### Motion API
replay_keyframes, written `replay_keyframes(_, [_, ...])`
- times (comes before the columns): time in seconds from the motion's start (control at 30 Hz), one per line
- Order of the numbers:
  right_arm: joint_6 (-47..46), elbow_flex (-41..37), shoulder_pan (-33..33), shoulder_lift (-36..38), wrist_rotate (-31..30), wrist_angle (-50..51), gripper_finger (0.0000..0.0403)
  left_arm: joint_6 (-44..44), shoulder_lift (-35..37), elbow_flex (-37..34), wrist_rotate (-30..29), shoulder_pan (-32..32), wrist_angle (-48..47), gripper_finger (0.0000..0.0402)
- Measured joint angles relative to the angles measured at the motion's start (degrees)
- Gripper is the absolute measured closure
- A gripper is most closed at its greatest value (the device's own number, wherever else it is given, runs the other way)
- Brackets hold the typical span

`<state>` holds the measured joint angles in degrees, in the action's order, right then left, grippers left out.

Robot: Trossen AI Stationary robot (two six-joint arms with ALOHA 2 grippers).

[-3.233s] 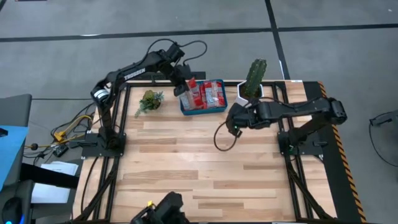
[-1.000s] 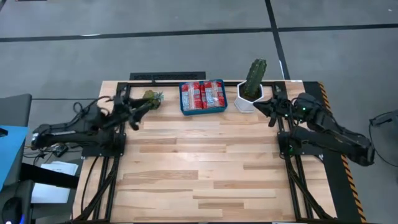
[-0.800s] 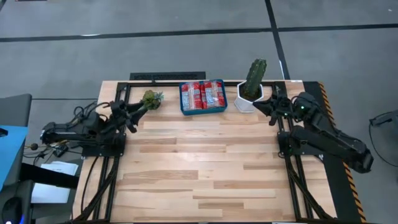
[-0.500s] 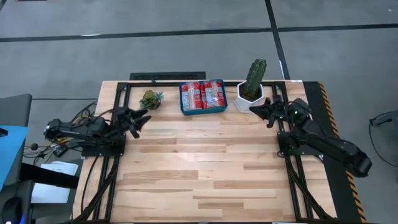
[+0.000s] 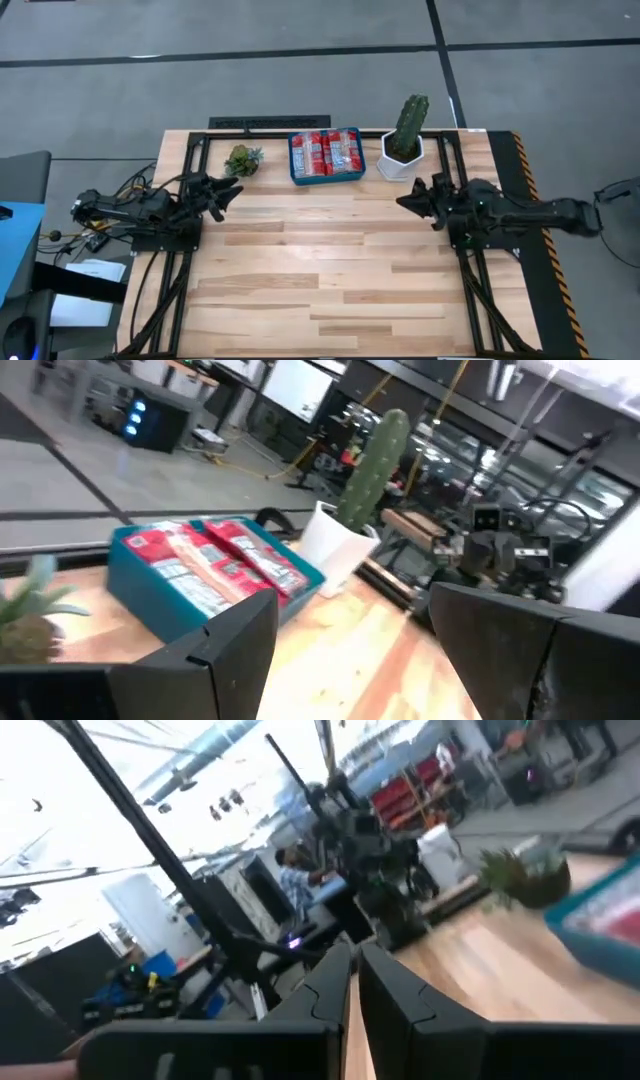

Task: Sort popcorn bags into baskets
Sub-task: Return to Home Position

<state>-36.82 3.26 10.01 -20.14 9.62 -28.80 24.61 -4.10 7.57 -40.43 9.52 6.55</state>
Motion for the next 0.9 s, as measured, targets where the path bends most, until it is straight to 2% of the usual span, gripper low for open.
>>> replay_keyframes(0.07, [1.9, 1.6, -4.4, 0.0, -5.7, 0.1, 0.0351, 0.3, 0.0, 0.0, 2.1, 0.0, 0.0, 0.0152])
replay_keyframes(0.13, [3.7, 3.7, -6.5, 0.6, -8.9, 0.7, 0.0351, -1.4, 0.0, 0.0, 3.9, 0.0, 1.0, 0.0152])
replay_keyframes(0.2, [4.4, 6.4, -6.5, 2.0, -9.4, 4.6, 0.0351, -3.6, 0.0, 0.0, 4.0, 0.0, 3.1, 0.0152])
replay_keyframes(0.33, [7.0, 12.2, -3.6, 6.8, -9.6, 19.7, 0.0351, -8.5, 1.3, 0.0, 4.7, 0.0, 5.3, 0.0152])
replay_keyframes(0.47, [11.5, 17.2, 0.1, 13.9, -9.6, 29.5, 0.0351, -9.5, 3.9, 0.0, 7.4, 0.0, 4.1, 0.0152])
replay_keyframes(0.57, [12.8, 18.1, 1.7, 20.0, -9.6, 38.0, 0.0351, -9.2, 4.0, 0.0, 8.6, 0.0, 3.2, 0.0152])
replay_keyframes(0.67, [12.0, 17.4, 2.0, 19.8, -9.6, 44.8, 0.0351, -8.6, 3.9, 0.0, 9.8, 0.0, 1.8, 0.0152])
replay_keyframes(0.77, [12.0, 13.9, 1.2, 17.9, -9.4, 38.5, 0.0351, -7.1, 3.9, 0.0, 10.9, 0.0, -1.0, 0.0152])
replay_keyframes(0.9, [11.9, 5.5, -0.8, 17.1, -10.3, 30.5, 0.0351, -6.1, 3.9, -1.1, 11.7, 0.0, -1.5, 0.0152])
